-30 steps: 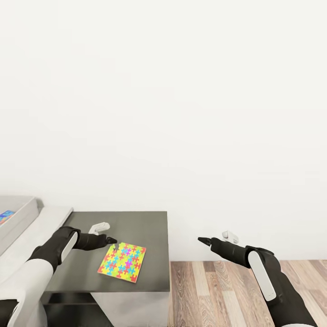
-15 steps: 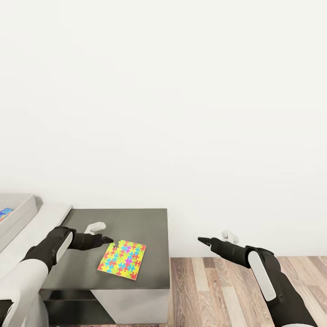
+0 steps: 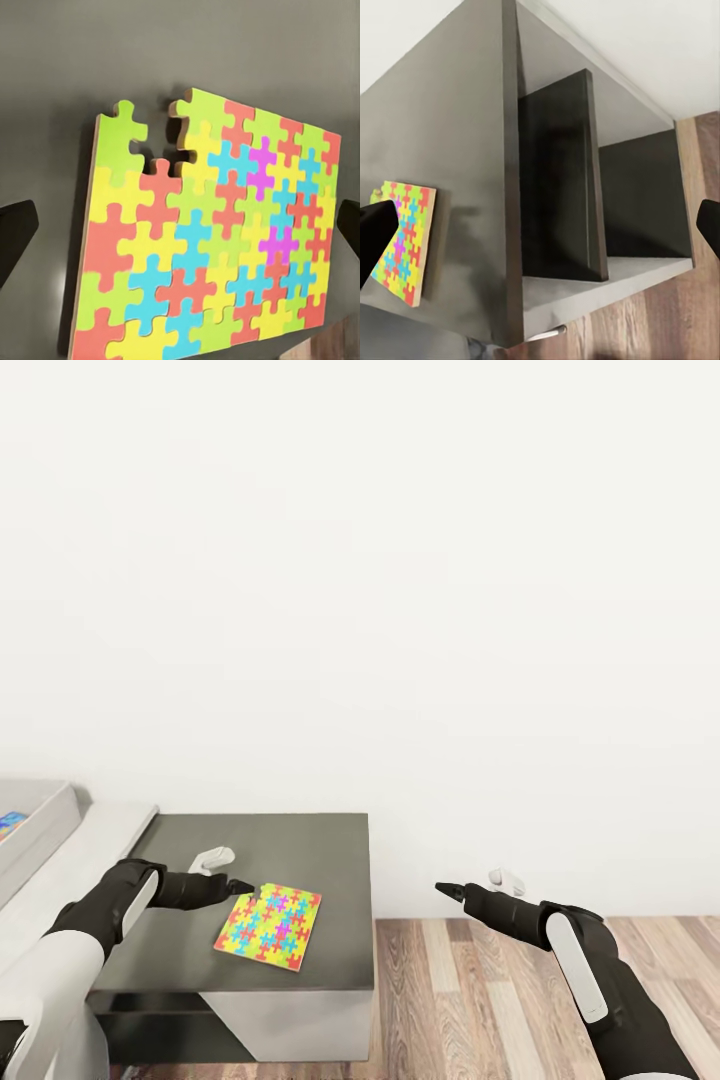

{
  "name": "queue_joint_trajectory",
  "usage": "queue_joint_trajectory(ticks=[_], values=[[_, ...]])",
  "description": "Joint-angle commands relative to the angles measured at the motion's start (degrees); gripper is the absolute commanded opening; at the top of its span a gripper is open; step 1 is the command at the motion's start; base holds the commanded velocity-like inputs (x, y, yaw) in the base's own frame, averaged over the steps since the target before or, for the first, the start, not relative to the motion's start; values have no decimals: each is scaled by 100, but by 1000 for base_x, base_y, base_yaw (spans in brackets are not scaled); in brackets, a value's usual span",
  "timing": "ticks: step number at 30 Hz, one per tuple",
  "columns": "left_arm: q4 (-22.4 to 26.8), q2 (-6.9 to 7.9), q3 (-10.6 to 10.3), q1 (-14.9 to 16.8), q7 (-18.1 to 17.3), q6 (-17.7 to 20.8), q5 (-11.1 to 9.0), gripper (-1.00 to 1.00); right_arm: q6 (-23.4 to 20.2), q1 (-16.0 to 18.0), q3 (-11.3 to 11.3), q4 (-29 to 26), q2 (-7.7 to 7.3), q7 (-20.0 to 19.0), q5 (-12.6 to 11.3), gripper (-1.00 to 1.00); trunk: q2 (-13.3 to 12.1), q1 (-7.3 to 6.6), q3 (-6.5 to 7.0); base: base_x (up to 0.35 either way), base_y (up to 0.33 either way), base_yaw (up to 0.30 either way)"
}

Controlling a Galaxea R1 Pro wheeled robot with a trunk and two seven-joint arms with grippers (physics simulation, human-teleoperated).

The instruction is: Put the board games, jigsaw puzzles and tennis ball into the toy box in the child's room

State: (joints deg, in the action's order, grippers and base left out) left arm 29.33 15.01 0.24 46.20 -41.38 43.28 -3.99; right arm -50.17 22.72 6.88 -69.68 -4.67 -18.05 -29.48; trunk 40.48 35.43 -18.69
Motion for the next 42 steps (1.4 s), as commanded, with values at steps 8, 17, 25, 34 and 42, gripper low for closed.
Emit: queue_joint_trajectory(ticks=[8,17,25,34,42], values=[[2,3,2,3,-15,49,-40,100,-24,5,7,-2,1,-41,30,100,7,1,-84,0,0,0],[2,2,2,3,-19,49,-40,100,-19,5,3,-5,1,-43,26,100,7,1,-168,0,0,0],[2,2,2,3,-20,41,-40,100,-19,5,-2,-5,1,-47,22,100,7,1,-244,0,0,0],[2,2,2,3,-20,40,-47,100,-19,2,-2,-8,1,-48,21,100,7,1,-329,0,0,0],[2,2,2,3,-20,33,-49,100,-19,4,-2,-7,1,-45,21,100,7,1,-404,0,0,0]])
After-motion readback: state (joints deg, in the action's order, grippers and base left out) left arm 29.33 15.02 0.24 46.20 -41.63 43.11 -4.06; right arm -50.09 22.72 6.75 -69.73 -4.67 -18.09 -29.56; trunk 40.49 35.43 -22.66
